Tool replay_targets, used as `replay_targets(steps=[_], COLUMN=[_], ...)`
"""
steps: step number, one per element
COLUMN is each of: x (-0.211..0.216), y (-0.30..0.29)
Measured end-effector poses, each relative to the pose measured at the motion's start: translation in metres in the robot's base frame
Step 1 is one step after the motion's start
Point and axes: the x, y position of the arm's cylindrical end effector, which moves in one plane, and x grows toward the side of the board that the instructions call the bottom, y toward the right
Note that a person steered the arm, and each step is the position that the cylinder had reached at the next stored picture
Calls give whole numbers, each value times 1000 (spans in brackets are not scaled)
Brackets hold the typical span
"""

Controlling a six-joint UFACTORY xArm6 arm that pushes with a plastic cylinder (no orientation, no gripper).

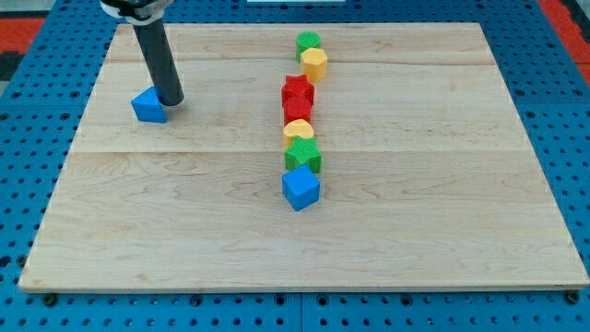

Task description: Slide the blue triangle parallel to the blue cube

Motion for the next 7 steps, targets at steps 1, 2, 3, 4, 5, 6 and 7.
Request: replay_targets(steps=[1, 2, 3, 4, 5, 6, 7], x=[4, 54, 103, 76, 50, 85, 108], y=[-53, -45, -6, -43, -87, -108, -5])
